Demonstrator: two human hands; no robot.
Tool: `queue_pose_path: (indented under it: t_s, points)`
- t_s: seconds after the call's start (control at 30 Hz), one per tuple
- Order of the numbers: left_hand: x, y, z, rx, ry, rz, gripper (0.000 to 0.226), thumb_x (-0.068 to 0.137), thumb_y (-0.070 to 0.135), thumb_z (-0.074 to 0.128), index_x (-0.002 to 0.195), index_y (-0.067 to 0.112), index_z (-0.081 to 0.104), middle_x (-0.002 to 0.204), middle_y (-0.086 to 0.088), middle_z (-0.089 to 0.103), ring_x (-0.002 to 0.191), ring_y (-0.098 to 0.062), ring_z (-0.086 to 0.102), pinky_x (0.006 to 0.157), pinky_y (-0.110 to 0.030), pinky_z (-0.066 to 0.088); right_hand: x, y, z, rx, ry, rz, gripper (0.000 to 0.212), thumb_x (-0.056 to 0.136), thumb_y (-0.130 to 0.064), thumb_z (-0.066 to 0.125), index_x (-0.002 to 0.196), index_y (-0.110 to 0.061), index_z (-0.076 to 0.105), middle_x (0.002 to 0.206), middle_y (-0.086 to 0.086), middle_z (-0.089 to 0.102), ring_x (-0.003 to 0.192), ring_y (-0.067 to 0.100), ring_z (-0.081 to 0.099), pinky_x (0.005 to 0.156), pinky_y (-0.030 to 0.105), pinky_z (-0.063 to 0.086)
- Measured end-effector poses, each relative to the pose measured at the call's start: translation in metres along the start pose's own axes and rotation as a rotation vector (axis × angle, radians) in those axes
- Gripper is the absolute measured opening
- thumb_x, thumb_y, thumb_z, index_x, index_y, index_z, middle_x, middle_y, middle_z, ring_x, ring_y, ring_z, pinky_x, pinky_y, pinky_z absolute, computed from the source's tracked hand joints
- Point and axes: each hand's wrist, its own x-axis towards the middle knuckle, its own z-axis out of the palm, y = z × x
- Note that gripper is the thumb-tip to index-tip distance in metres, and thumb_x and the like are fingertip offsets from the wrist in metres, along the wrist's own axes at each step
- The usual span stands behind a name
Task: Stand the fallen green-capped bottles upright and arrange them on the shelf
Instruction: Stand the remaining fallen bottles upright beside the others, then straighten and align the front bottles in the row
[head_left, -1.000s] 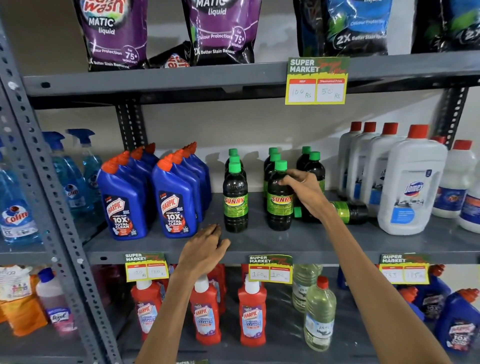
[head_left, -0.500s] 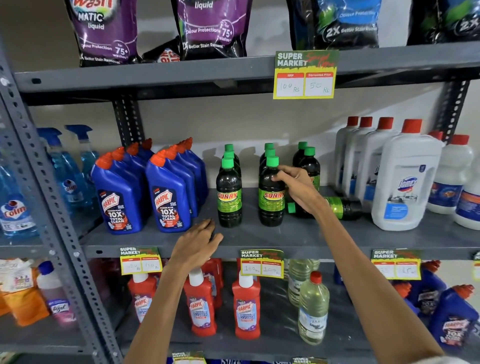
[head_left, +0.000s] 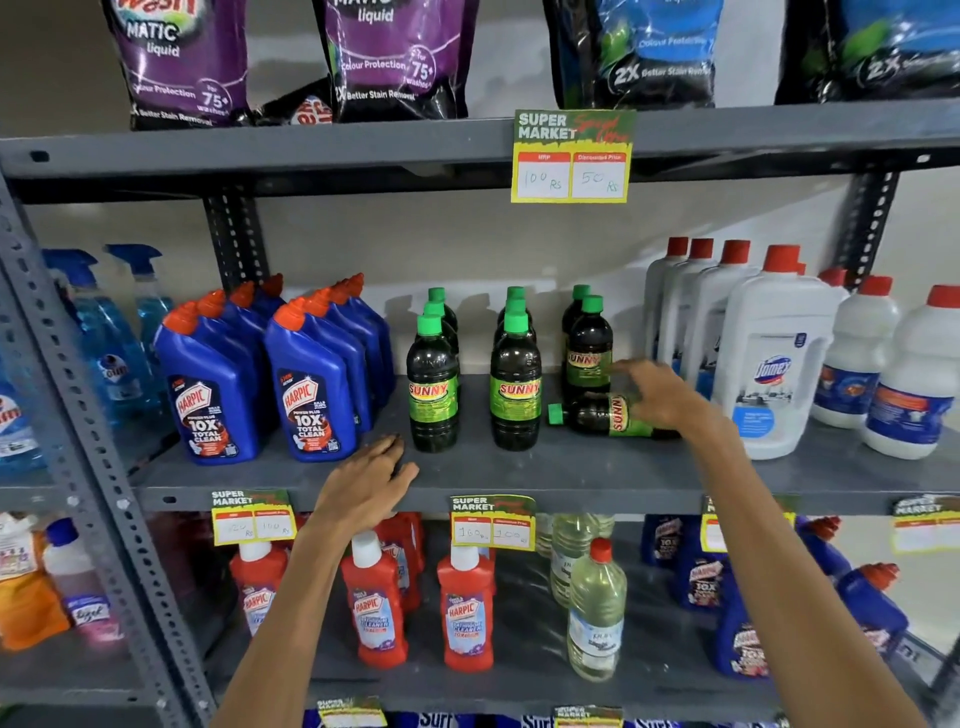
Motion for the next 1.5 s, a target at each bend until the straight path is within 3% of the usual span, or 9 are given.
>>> queue_pose_path:
  t_s: [0.13,0.3,0.47,0.73,1.0,1.13,1.27,1.4,1.5]
  points:
    - [-0.001,0.003,-0.002,-0.023,-0.001,-0.010,0.057,0.101,0.044,0.032,0.151,0.016,0.031,0.161,0.002,0.024,0.144,-0.020,0.029,0.113,-0.040,0.029,-0.002,0.001,-0.003,-0.209,-0.306,0.118,0.067,0.068,0.004,0.069,0.129,-0.012,0.050,0.125,0.010,0.056,0.112,0.029,0.058,0.092,0.040,0.052]
    - [-0.004,0.005,-0.005,-0.040,0.002,-0.026,0.057,0.100,0.044,0.032,0.150,0.017,0.033,0.161,0.002,0.026,0.144,-0.020,0.031,0.112,-0.041,0.031,-0.014,-0.015,-0.003,-0.232,-0.136,0.182,0.048,0.073,0.000,0.071,0.118,-0.008,0.056,0.114,0.011,0.063,0.103,0.029,0.062,0.088,0.041,0.053]
    - [-0.006,0.006,-0.007,-0.041,-0.007,-0.019,0.056,0.100,0.044,0.033,0.150,0.016,0.035,0.160,0.003,0.027,0.142,-0.021,0.034,0.110,-0.042,0.033,-0.036,-0.019,-0.003,-0.078,-0.015,0.286,0.043,0.061,0.000,0.079,0.092,-0.006,0.050,0.107,0.015,0.061,0.099,0.034,0.060,0.080,0.040,0.054]
    - [-0.009,0.009,-0.007,0.036,0.003,0.026,0.052,0.103,0.038,0.032,0.147,0.012,0.037,0.159,-0.003,0.030,0.139,-0.024,0.038,0.107,-0.043,0.037,-0.057,-0.015,-0.002,0.351,0.247,0.311,0.071,0.052,-0.011,0.090,0.115,-0.001,0.061,0.109,0.018,0.067,0.104,0.032,0.061,0.085,0.034,0.049]
    - [-0.009,0.007,-0.008,0.048,-0.017,0.015,0.054,0.102,0.040,0.031,0.149,0.012,0.034,0.160,-0.003,0.027,0.141,-0.024,0.036,0.109,-0.042,0.036,-0.047,-0.042,0.040,0.689,0.488,0.299,0.082,0.055,-0.025,0.093,0.119,-0.003,0.046,0.116,0.012,0.066,0.106,0.025,0.064,0.089,0.029,0.049]
    - [-0.010,0.011,-0.009,0.127,-0.024,0.058,0.050,0.103,0.036,0.031,0.144,0.008,0.041,0.159,-0.009,0.028,0.141,-0.029,0.034,0.109,-0.045,0.035,-0.040,-0.042,0.049,0.711,0.480,0.282,0.081,0.057,-0.028,0.092,0.119,-0.005,0.046,0.117,0.011,0.066,0.106,0.024,0.064,0.087,0.025,0.048]
    - [-0.006,0.000,0.000,0.099,-0.014,0.021,0.084,0.085,0.058,0.005,0.148,0.012,0.037,0.159,-0.006,0.029,0.145,-0.025,0.027,0.115,-0.043,0.028,-0.041,-0.035,0.050,0.701,0.446,0.253,0.086,0.056,-0.032,0.093,0.121,-0.008,0.043,0.122,0.011,0.063,0.110,0.024,0.063,0.093,0.032,0.050]
    - [-0.002,-0.002,0.008,0.106,0.022,-0.001,0.060,0.099,0.045,0.022,0.146,0.012,0.039,0.157,-0.003,0.033,0.141,-0.024,0.036,0.110,-0.043,0.036,-0.045,-0.031,0.051,0.738,0.392,0.264,0.095,0.059,-0.029,0.091,0.133,-0.007,0.036,0.129,0.011,0.060,0.118,0.025,0.059,0.095,0.030,0.045]
    - [-0.011,0.005,0.017,0.101,0.208,0.012,0.063,0.095,0.041,0.019,0.134,0.006,0.054,0.146,-0.009,0.050,0.127,-0.026,0.054,0.103,-0.041,0.045,-0.048,-0.027,0.051,0.768,0.277,0.294,0.105,0.062,-0.023,0.090,0.143,-0.007,0.026,0.136,0.010,0.054,0.126,0.026,0.052,0.097,0.029,0.041]
